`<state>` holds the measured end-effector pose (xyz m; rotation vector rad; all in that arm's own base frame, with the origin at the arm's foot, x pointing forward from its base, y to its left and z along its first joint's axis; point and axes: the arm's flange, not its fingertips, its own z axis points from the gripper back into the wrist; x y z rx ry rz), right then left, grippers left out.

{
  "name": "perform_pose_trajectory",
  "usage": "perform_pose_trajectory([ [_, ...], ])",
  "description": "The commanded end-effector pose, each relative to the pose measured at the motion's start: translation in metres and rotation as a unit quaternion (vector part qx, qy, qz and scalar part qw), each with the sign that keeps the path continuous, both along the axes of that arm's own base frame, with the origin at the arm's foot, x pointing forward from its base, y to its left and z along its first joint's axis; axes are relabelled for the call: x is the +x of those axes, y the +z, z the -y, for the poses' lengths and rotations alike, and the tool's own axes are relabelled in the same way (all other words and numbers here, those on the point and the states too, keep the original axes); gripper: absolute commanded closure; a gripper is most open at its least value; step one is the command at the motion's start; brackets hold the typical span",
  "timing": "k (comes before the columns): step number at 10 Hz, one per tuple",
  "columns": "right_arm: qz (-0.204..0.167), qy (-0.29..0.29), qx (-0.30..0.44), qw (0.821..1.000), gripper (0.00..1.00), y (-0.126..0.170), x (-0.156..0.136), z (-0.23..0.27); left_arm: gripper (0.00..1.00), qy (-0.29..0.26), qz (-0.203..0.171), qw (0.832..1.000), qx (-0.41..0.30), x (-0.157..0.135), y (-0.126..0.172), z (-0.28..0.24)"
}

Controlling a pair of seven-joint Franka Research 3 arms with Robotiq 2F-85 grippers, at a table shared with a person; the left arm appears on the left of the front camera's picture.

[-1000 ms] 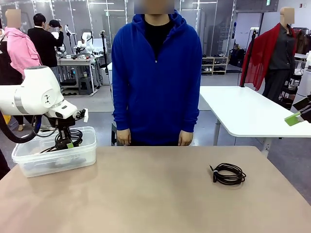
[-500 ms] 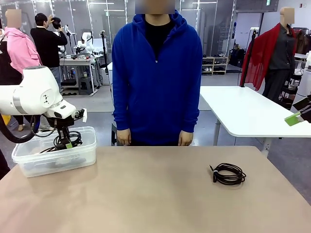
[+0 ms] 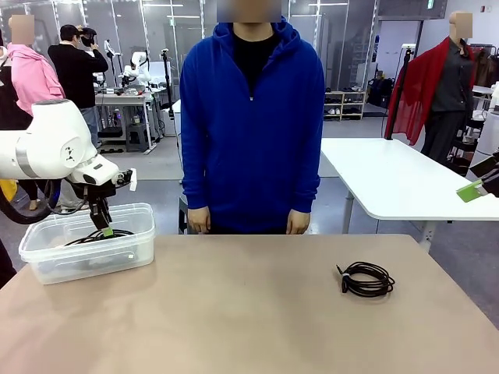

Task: Organize and store the cables.
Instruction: Place the USB Extension Cable into the Organizing box.

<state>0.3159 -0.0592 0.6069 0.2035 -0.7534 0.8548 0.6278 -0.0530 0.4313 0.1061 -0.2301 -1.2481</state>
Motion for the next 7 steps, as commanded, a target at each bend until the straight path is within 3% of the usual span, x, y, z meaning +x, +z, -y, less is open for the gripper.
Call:
perform_pose_trajectory([
  [1, -0.002, 0.001, 0.0, 1.0, 0.0, 0.001, 0.0, 0.0, 0.18, 0.005, 0.009, 1.0, 0.006, -0.003, 0.007, -0.003],
  [2, -0.002, 0.001, 0.0, 1.0, 0.0, 0.001, 0.0, 0.0, 0.03, 0.005, 0.007, 1.0, 0.005, -0.004, 0.009, -0.004],
  [5, -0.002, 0.001, 0.0, 1.0, 0.0, 0.001, 0.0, 0.0, 0.0, -0.028, 0.0, 1.0, -0.008, -0.014, 0.021, -0.008],
  [6, -0.002, 0.001, 0.0, 1.0, 0.0, 0.001, 0.0, 0.0, 0.0, -0.04, -0.024, 0.999, -0.022, -0.019, 0.02, -0.009],
  [7, -0.002, 0.001, 0.0, 1.0, 0.0, 0.001, 0.0, 0.0, 0.0, -0.009, 0.009, 1.0, 0.001, -0.005, 0.017, -0.001],
])
